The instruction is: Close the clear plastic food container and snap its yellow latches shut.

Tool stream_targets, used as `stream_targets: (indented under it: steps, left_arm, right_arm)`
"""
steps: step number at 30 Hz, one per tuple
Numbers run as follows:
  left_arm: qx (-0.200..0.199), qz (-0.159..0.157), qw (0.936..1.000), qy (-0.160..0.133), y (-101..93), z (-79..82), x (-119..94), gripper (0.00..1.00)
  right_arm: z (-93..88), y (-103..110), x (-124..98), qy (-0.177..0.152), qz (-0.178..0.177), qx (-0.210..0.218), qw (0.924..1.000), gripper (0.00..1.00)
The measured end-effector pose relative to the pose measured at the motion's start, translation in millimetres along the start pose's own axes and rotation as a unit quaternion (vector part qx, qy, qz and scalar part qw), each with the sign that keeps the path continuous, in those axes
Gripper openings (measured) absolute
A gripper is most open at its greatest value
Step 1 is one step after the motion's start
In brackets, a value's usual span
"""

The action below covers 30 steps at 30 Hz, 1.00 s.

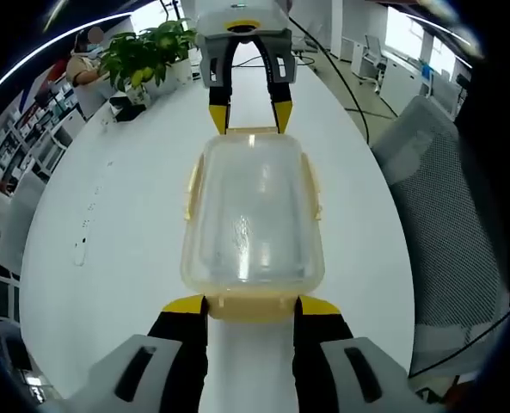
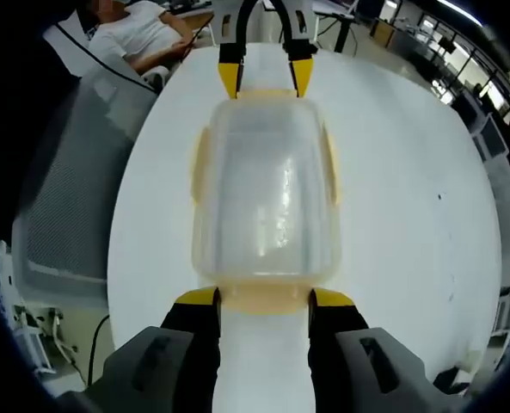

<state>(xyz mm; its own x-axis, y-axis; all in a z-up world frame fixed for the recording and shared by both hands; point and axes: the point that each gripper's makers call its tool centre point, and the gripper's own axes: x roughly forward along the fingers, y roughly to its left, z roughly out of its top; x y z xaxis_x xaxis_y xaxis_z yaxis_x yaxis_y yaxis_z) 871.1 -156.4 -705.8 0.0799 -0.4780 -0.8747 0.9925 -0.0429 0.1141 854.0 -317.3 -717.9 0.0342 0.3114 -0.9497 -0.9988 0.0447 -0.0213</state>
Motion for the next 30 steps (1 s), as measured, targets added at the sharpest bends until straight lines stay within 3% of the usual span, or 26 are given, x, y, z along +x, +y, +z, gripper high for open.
stream_targets:
  steps: [15, 30]
  left_arm:
    - [-0.003, -0.013, 0.9999, 0.002, -0.8, 5.4, 20, 0.32]
    - [-0.006, -0.02, 0.9998, 0.005, -5.6, 4.4, 23, 0.32]
  right_arm:
    - [-19.0, 0, 8, 0.019, 0.008, 0.007, 0.9998, 0.37]
    - [-20.7, 4, 7, 0.025, 0.011, 0.008, 0.9996, 0.37]
